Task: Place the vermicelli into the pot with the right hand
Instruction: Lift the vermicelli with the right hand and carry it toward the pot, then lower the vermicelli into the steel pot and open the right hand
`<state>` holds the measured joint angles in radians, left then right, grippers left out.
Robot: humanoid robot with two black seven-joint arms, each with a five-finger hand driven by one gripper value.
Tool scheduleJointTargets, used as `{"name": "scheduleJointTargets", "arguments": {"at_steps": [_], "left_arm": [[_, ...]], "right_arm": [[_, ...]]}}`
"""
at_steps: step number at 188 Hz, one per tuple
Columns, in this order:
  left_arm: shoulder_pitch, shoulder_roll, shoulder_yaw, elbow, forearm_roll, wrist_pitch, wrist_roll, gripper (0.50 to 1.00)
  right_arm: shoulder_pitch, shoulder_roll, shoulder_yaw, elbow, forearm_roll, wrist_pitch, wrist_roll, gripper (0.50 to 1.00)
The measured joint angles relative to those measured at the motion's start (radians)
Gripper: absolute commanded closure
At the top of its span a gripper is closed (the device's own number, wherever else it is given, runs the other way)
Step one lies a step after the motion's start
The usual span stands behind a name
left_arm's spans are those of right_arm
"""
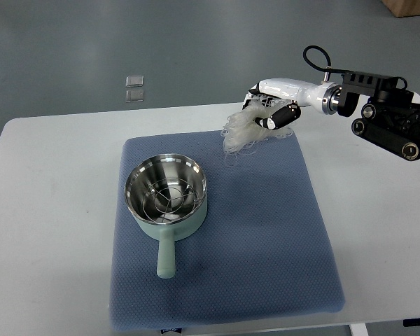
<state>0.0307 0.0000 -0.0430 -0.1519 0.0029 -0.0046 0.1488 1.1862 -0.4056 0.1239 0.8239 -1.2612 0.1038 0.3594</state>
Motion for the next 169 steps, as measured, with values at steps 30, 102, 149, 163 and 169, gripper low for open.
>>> {"name": "scheduleJointTargets", "arguments": {"at_steps": [30,102,149,163,169], "left_arm": [[0.0,0.0,0.0,0.0,0.0,0.0,0.0,0.5],[0.0,0.0,0.0,0.0,0.0,0.0,0.0,0.5],[0.0,0.0,0.0,0.0,0.0,0.0,0.0,0.5],[0.0,0.0,0.0,0.0,0.0,0.0,0.0,0.5],[0.0,0.0,0.0,0.0,0.0,0.0,0.0,0.5]], "right_arm": [[0.096,-0.012,0.003,0.004,0.023,0.06,0.03,1.0],[0.234,0.022,0.003,0.028,0.043,0.141,0.125,1.0],[0.246,0.143,0.001,0.064,0.036,0.143,0.145,1.0],[0.246,0.194,-0.001,0.064,0.031,0.143,0.145,1.0],[0.246,0.213,-0.004,0.064,0.03,0.142,0.145,1.0]]}}
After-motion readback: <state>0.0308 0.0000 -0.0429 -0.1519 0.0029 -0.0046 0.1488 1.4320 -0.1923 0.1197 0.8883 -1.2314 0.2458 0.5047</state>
